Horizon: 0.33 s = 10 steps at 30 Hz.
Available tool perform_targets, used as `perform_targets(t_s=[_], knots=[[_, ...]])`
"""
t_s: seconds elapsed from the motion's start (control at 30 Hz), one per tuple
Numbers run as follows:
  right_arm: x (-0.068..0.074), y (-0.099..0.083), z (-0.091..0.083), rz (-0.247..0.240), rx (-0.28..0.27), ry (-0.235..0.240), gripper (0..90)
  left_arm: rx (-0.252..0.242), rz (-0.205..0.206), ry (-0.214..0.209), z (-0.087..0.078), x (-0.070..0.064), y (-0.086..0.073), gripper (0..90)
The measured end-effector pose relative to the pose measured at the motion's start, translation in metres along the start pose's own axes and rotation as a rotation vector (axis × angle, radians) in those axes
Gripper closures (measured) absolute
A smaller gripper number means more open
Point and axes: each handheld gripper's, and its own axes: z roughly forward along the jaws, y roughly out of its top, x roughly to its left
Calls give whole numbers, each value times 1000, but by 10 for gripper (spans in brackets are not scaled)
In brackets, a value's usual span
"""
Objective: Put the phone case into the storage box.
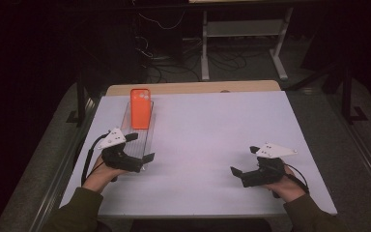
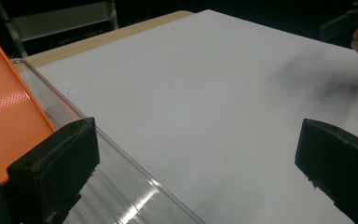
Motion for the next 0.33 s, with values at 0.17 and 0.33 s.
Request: perform_targets(t_s=[0.17, 0.33], knots=[[-1, 0, 0, -2, -1, -2, 0, 15, 9, -16, -1, -1, -5, 0], [0, 1, -1, 1, -2, 0, 0, 17, 7, -26, -1, 0, -6, 0]])
